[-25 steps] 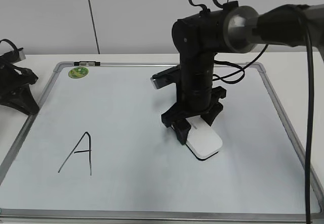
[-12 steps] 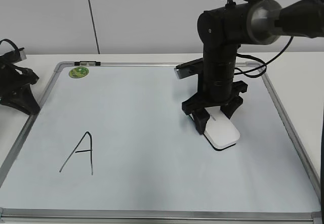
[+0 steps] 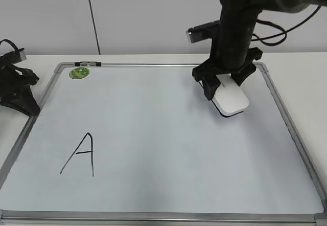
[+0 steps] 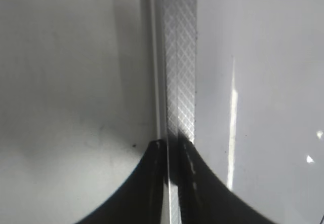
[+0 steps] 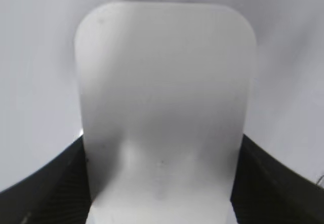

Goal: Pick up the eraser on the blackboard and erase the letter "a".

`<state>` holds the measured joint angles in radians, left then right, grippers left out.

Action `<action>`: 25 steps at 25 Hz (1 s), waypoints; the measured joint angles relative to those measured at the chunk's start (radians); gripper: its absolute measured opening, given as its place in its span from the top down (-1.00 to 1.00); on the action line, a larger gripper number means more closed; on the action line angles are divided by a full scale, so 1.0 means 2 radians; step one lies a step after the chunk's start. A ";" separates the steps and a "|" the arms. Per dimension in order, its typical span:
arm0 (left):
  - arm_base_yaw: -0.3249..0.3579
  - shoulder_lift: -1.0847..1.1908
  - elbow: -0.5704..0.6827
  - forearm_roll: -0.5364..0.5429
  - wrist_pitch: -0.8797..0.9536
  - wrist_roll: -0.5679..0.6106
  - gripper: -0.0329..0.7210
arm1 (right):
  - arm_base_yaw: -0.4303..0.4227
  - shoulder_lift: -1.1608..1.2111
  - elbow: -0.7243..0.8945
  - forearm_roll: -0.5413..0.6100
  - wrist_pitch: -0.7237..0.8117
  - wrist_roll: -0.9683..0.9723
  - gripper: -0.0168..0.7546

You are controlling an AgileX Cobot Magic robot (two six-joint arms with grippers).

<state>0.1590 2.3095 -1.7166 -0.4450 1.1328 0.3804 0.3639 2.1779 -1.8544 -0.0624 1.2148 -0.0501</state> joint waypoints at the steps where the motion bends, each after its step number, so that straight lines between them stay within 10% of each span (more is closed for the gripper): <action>1: 0.000 0.000 0.000 0.000 0.000 0.000 0.82 | -0.001 -0.010 0.000 0.002 0.000 0.000 -0.44; 25: 0.000 0.000 0.000 -0.004 -0.001 0.000 0.82 | -0.155 -0.120 0.156 0.063 -0.012 0.010 -0.44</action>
<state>0.1590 2.3095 -1.7166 -0.4528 1.1308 0.3804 0.0545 1.9372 -1.5432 0.0637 1.1911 -0.0303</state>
